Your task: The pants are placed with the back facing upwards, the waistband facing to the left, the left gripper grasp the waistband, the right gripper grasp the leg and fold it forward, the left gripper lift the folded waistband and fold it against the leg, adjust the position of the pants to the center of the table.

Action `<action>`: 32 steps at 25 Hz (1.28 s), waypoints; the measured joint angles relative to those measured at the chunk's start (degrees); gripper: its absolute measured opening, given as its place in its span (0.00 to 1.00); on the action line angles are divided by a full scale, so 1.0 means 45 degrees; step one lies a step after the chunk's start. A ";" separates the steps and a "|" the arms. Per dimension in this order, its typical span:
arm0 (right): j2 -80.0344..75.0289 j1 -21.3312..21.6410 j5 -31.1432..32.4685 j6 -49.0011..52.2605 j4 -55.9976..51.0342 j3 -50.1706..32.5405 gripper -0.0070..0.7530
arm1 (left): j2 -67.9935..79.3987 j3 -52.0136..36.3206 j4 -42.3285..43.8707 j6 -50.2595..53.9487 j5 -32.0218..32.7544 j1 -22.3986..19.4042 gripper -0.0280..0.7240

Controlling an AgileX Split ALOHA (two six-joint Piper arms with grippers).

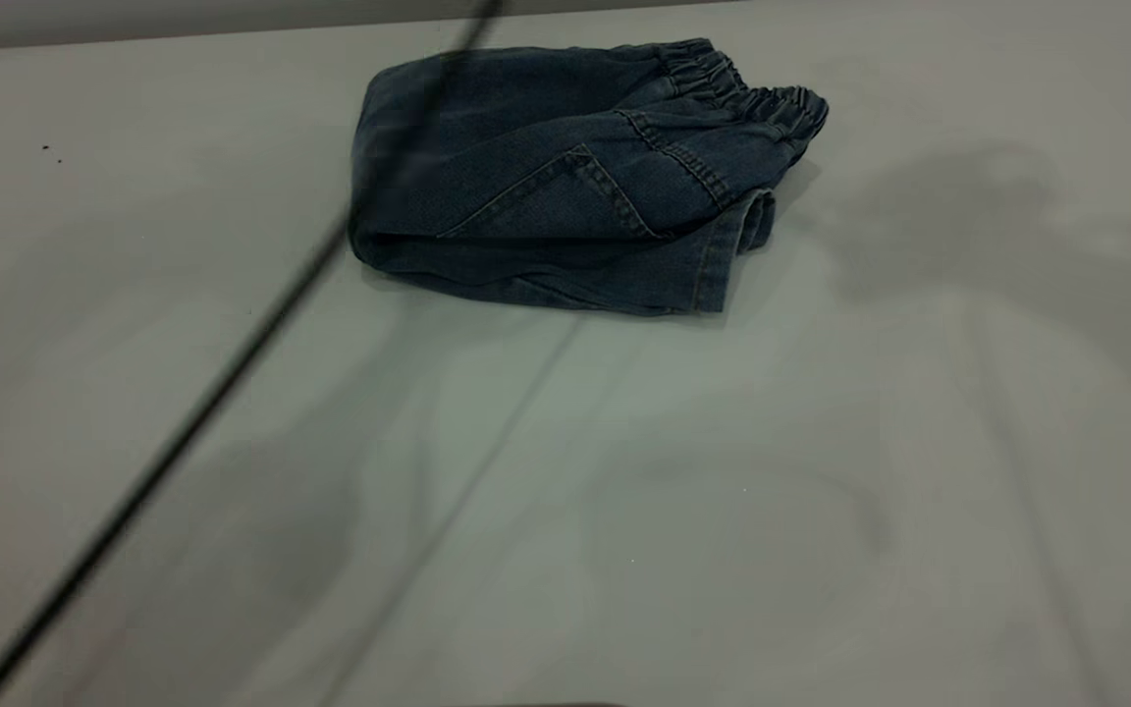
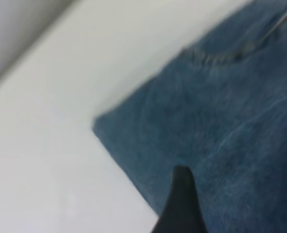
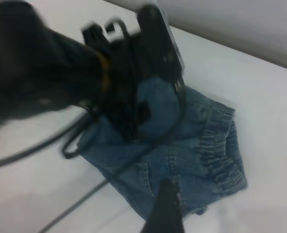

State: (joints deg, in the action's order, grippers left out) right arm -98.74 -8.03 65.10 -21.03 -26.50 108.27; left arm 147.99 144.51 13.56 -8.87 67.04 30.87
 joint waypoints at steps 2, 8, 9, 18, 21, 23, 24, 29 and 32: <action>0.0000 0.0000 0.0013 0.0000 -0.0036 0.0000 0.76 | 0.0823 0.0000 -0.0270 -0.0066 0.0000 -0.0025 0.74; 0.0000 0.0000 0.0119 0.0011 -0.0058 0.0000 0.76 | 0.2256 0.0000 -0.1206 -0.1530 0.0000 0.0040 0.74; 0.0000 0.0000 0.0119 0.0044 -0.0058 0.0000 0.76 | 0.2357 0.0000 -0.1336 -0.1760 0.0000 0.0040 0.74; 0.0000 0.0000 0.0245 0.0150 -0.0192 0.0000 0.76 | 0.2540 0.0000 -0.1652 0.1298 0.0000 0.0040 0.74; 0.0000 0.0000 0.0425 0.0150 -0.0249 0.0000 0.76 | 0.2540 0.0010 -0.1875 0.1644 0.0000 0.0108 0.74; 0.0000 0.0000 0.0604 0.0150 -0.0249 0.0000 0.76 | 0.2540 0.0010 -0.2202 0.1796 0.0000 0.0175 0.74; 0.0000 0.0000 0.0700 0.0150 -0.0254 0.0000 0.76 | 0.2540 0.0010 -0.2377 0.1855 0.0000 0.0200 0.74; 0.0000 0.0000 0.0819 0.0158 -0.0396 0.0000 0.76 | 0.2419 0.0010 -0.3149 0.1708 0.0000 0.0407 0.74; 0.0000 0.0000 0.0819 0.0158 -0.0449 0.0000 0.76 | 0.2180 -0.0001 -0.3108 0.1249 0.0000 0.0434 0.74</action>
State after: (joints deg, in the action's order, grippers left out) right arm -98.74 -8.03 68.79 -20.32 -28.52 108.27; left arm 157.80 144.50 -0.43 -3.25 67.04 32.83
